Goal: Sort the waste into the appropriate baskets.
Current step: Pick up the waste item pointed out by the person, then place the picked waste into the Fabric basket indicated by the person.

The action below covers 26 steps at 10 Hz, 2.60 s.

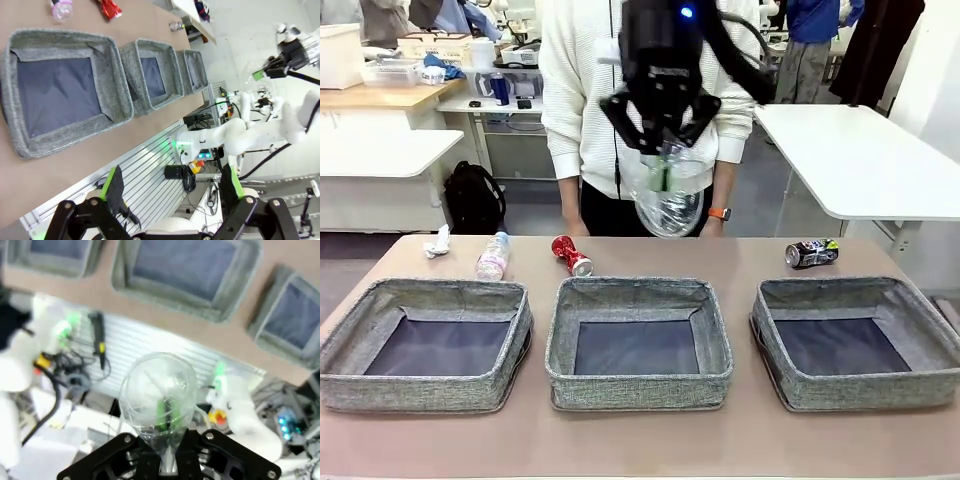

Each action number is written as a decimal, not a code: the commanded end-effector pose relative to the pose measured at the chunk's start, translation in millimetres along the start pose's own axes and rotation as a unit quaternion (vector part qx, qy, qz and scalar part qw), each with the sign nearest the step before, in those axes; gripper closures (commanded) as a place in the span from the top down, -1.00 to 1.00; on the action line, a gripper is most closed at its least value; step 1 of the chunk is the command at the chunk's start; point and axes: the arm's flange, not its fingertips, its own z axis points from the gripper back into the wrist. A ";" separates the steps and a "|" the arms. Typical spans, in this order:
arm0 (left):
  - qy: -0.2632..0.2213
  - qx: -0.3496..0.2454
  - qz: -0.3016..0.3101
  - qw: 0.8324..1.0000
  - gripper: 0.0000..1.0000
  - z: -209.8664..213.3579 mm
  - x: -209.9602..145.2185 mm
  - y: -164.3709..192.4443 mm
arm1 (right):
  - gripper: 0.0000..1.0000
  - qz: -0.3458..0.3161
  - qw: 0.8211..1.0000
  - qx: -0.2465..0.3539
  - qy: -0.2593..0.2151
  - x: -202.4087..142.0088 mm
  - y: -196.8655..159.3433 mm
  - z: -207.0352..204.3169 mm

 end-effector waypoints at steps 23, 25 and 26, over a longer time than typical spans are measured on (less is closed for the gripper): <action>-0.006 -0.008 -0.010 1.000 1.00 -0.9 1.1 -2.6 | -0.97 -0.131 0.977 -0.054 -0.162 -29.7 -7.0 86.4; -0.006 -0.008 -0.010 1.000 1.00 -0.9 1.1 -2.6 | -0.97 -0.131 0.977 -0.054 -0.162 -29.7 -7.0 86.4; -0.006 -0.008 -0.010 1.000 1.00 -0.9 1.1 -2.6 | -0.97 -0.131 0.977 -0.054 -0.162 -29.7 -7.0 86.4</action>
